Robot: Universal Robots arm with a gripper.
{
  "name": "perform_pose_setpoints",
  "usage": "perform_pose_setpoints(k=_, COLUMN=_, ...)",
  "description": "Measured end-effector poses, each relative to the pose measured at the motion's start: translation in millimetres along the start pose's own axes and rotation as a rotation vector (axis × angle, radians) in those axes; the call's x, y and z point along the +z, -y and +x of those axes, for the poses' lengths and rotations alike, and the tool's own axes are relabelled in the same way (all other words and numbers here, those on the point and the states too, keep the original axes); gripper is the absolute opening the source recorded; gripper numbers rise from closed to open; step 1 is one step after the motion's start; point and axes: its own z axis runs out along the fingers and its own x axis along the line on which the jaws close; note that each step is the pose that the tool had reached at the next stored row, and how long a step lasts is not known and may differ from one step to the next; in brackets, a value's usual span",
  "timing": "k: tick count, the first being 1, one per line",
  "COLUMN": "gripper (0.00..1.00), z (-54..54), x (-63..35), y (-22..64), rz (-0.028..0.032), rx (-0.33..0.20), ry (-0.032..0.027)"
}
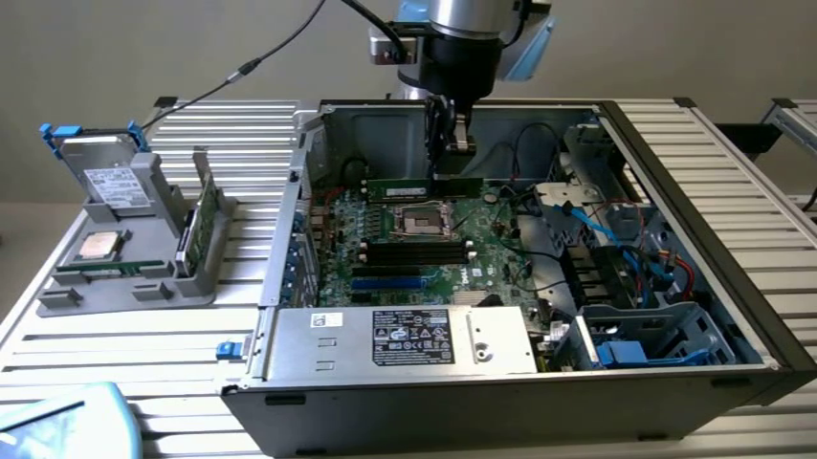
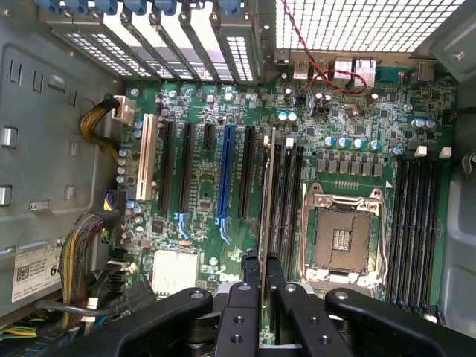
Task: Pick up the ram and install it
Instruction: 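Insert the ram into the slot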
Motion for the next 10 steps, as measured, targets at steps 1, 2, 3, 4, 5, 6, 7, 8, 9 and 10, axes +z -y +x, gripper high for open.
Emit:
perform_pose_setpoints(k=1, gripper=0.14, z=0.0, x=0.0, y=0.0, rz=0.0000, rx=0.000, ry=0.0000)
perform_pose_setpoints(k=2, gripper=0.14, z=0.0, x=0.0, y=0.0, rz=0.0000, rx=0.000, ry=0.0000)
perform_pose_setpoints(k=3, gripper=0.14, z=0.0, x=0.0, y=0.0, rz=0.0000, rx=0.000, ry=0.0000)
perform_pose_setpoints(k=4, gripper=0.14, z=0.0, x=0.0, y=0.0, rz=0.0000, rx=0.000, ry=0.0000)
perform_pose_setpoints(k=5, gripper=0.14, z=0.0, x=0.0, y=0.0, rz=0.0000, rx=0.000, ry=0.0000)
perform_pose_setpoints(k=6, gripper=0.14, z=-0.1, x=0.5, y=0.0, rz=0.0000, rx=0.000, ry=-0.0001)
perform_pose_setpoints(k=7, gripper=0.14, z=-0.5, x=2.2, y=0.1, rz=0.0000, rx=0.000, ry=-0.0001)
perform_pose_setpoints(k=8, gripper=0.14, z=-0.7, x=4.0, y=0.2, rz=-0.0001, rx=0.000, ry=-0.0003)
perform_pose_setpoints(k=9, gripper=0.14, z=-0.9, x=5.8, y=0.4, rz=0.0000, rx=0.000, ry=-0.0004)
perform_pose_setpoints(k=10, gripper=0.14, z=-1.1, x=7.7, y=0.6, rz=0.0000, rx=0.000, ry=-0.0003)
